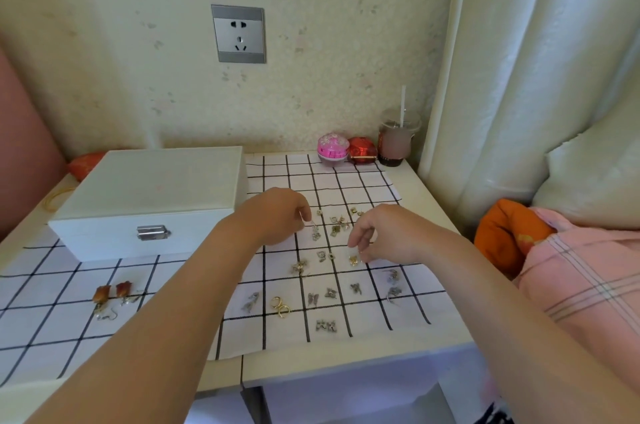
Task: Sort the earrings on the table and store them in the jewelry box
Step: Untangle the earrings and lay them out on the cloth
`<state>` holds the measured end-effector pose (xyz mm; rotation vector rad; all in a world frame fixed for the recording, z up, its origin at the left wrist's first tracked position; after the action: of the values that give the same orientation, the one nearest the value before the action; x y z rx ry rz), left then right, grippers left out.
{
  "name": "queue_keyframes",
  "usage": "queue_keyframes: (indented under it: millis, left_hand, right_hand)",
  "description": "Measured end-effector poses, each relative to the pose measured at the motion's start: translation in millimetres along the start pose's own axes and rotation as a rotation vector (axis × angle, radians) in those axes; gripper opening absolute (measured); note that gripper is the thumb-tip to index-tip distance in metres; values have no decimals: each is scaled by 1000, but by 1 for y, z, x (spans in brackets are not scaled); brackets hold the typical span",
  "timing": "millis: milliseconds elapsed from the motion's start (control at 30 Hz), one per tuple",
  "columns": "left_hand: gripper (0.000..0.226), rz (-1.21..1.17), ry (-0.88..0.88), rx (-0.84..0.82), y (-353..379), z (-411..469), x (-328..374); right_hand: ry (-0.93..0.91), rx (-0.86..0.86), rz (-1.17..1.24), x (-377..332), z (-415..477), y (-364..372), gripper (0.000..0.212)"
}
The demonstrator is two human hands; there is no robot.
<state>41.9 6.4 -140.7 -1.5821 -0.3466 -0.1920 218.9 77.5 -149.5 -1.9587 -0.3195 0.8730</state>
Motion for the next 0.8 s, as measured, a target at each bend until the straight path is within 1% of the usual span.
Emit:
queue_keyframes:
  millis: [100,200,267,333,400,433,500,600,700,800]
  left_hand:
    - [16,-18,-14,58,-8,0,-3]
    - [15,10,-27,55,-10,3,-4]
    - [14,45,-31,40,-9,6,-5]
    - [11,74,-39,27,-6,8,-6]
    - [11,103,-46,9,-3,11,-7]
    - [13,111,-49,-1,-1,11,-8]
    - [13,105,-61,-13,1,13,-10]
    - [8,82,-68,-20,3,15,-11]
    - [10,58,-60,-21,5,15,-11]
    - [12,46,-55,-11,5,15,-11]
  right_hand:
    - [-15,-63,34,-3,4,0,34]
    - [-23,-74,54,-6,10,-6,40]
    - [-20,-29,92,-9,18,-11,41]
    - [-25,107,91,-14,29,-16,33]
    - [-18,268,-12,-19,41,-18,28]
    - [-13,314,-69,-23,45,-17,26]
    - [-15,342,-150,-33,54,-13,25]
    - [-17,333,-214,-42,66,-4,21]
    - [2,331,-225,-46,73,-1,16]
    - [14,340,-185,-46,72,-5,14]
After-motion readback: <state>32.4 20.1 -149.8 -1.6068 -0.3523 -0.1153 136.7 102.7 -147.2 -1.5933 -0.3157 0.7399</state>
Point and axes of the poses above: each hand's wrist, its own z-axis towards the middle knuckle, its own y-axis out of the palm, x = y × z, the point moved 6 cm from there along z, towards the middle knuckle, and after that the axes turned 6 degrees about y, right-handed, at the moved point
